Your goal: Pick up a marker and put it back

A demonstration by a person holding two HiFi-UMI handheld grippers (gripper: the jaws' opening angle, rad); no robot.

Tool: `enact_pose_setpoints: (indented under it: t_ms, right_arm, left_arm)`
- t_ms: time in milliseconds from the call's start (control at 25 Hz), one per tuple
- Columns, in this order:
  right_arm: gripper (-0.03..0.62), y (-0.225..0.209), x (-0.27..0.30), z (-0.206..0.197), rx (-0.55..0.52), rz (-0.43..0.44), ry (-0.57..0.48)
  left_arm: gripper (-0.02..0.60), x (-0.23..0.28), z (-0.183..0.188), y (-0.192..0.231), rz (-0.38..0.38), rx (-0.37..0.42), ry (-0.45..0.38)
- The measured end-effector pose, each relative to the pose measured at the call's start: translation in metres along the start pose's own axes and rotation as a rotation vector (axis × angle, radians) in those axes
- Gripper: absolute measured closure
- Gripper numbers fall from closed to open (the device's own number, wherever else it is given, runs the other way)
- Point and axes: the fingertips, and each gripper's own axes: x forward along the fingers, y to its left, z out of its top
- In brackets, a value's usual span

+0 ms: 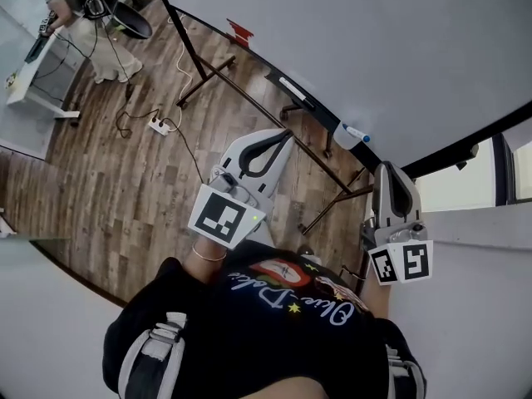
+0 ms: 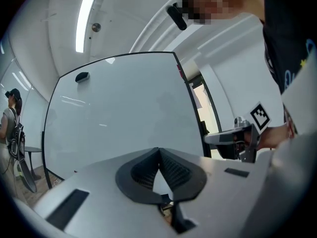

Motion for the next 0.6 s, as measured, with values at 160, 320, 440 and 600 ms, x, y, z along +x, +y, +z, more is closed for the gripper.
enact_pose_setpoints:
  t_ms: [160,320,440,600]
  right_arm:
    - [0.592,-0.001,0.017,-0.003,-0.010,-0.055,0.006]
    - [0.592,-0.008,0.031,-0.009,-0.015,-0.129,0.013]
    - [0.592,-0.014,0.039,-0.014,-0.019,-0.198,0.013]
    - [0.592,-0.021,0.046,-0.021,-0.016,-0.285,0.016]
  left_arm:
    - [0.578,0.017,-0.005,0.021,-0.059,-0.001,-0.013]
    - [0.578,0.036,-0.011,0.036,-0.130,-0.004,-0.015]
    - [0.578,0.050,-0.014,0.045,-0.187,-0.011,-0.022]
    - [0.578,0.066,-0.017,0.052,-0.270,-0.005,-0.021]
